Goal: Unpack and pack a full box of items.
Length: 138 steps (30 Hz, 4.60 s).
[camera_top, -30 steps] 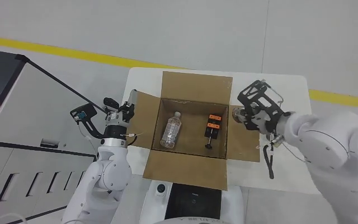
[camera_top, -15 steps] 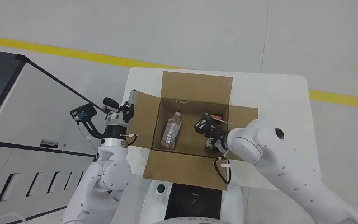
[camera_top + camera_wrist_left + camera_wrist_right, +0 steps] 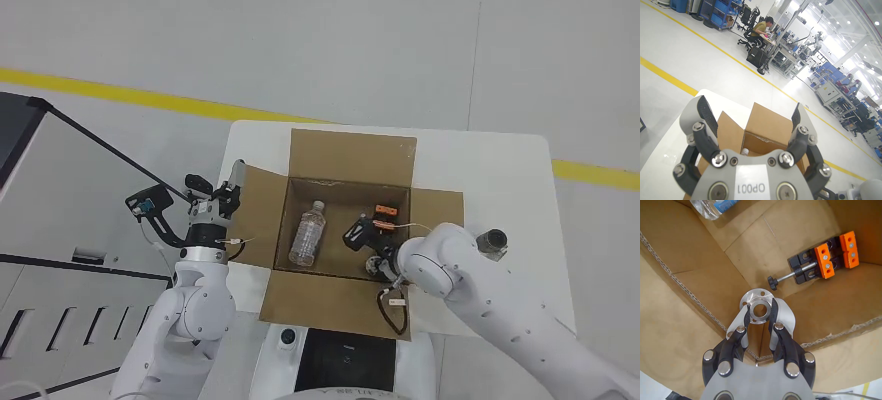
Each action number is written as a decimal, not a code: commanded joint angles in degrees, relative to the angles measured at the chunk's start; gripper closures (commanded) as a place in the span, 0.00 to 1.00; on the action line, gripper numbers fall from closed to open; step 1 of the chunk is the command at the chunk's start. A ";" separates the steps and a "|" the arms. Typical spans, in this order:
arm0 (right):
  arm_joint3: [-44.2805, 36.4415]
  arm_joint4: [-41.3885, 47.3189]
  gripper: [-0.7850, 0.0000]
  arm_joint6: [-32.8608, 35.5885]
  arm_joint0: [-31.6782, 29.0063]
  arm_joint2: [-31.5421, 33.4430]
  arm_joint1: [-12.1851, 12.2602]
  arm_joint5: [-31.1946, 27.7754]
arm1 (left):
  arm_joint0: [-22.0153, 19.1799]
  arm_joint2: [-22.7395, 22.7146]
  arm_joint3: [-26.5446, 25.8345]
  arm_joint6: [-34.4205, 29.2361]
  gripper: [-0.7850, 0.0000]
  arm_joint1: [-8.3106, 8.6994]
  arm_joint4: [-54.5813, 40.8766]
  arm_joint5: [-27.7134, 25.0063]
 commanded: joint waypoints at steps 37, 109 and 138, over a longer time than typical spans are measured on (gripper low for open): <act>-0.27 2.61 0.59 1.84 1.25 7.43 -1.52 2.08 | 0.00 0.00 0.00 0.00 0.00 0.00 0.00 0.00; 13.85 -3.88 0.68 -88.34 -46.91 43.44 -9.40 26.20 | 0.00 0.00 0.00 0.00 0.00 0.00 0.00 0.00; 22.73 -6.67 0.58 -84.59 -39.88 41.07 -11.24 25.55 | 0.00 0.00 0.00 0.00 0.00 0.00 0.00 0.00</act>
